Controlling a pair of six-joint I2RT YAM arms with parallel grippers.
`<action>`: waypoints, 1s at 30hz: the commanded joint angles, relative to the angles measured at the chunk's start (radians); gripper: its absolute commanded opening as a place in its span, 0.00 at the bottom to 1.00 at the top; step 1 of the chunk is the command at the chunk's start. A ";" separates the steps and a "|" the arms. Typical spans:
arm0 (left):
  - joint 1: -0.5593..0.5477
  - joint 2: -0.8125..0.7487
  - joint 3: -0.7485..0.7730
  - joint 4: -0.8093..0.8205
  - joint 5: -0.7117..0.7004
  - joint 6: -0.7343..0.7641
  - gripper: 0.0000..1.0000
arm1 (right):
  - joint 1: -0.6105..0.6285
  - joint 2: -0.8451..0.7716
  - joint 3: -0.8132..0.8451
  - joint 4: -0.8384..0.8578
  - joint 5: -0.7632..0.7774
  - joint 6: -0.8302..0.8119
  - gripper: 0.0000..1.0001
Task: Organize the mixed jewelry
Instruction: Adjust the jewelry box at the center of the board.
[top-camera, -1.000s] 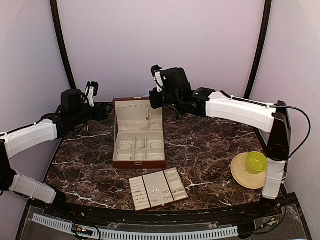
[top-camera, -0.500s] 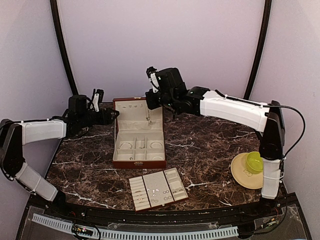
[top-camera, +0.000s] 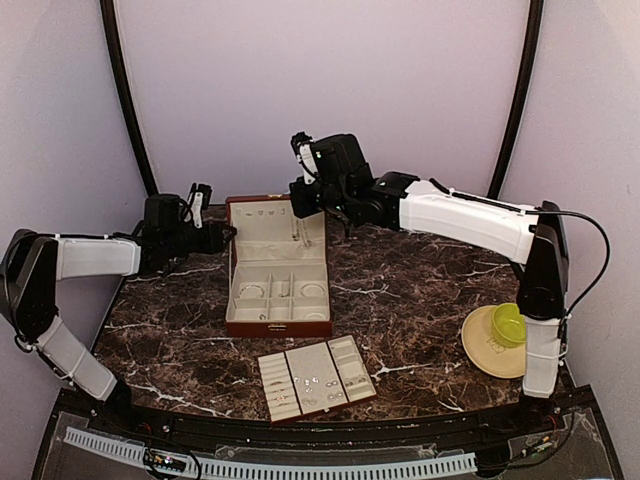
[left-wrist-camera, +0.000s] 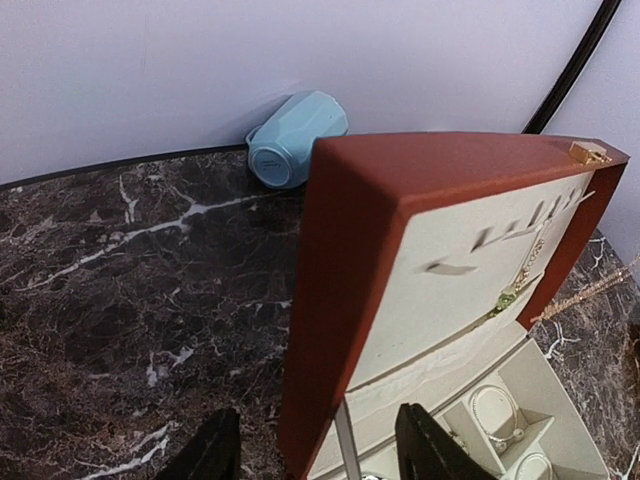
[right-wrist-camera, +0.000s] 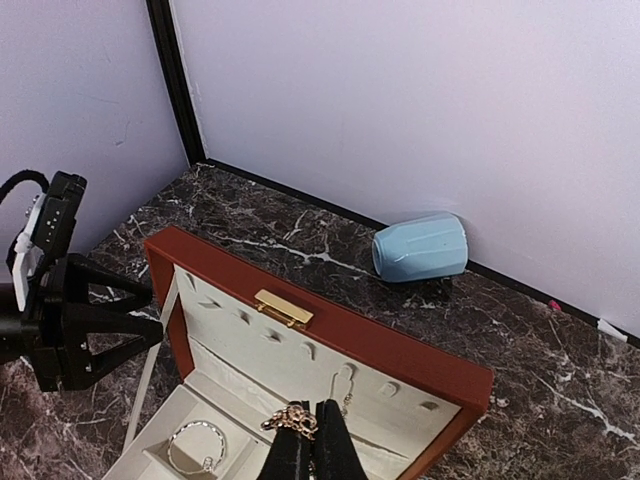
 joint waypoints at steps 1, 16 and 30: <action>0.001 0.018 0.018 0.026 0.020 0.010 0.56 | -0.007 0.012 0.023 0.036 -0.009 0.008 0.00; -0.066 0.085 0.064 0.026 -0.031 0.024 0.18 | -0.006 -0.002 0.016 0.058 -0.010 0.002 0.00; -0.159 0.150 0.114 0.064 -0.004 -0.015 0.08 | -0.006 0.039 0.072 0.080 0.002 -0.010 0.00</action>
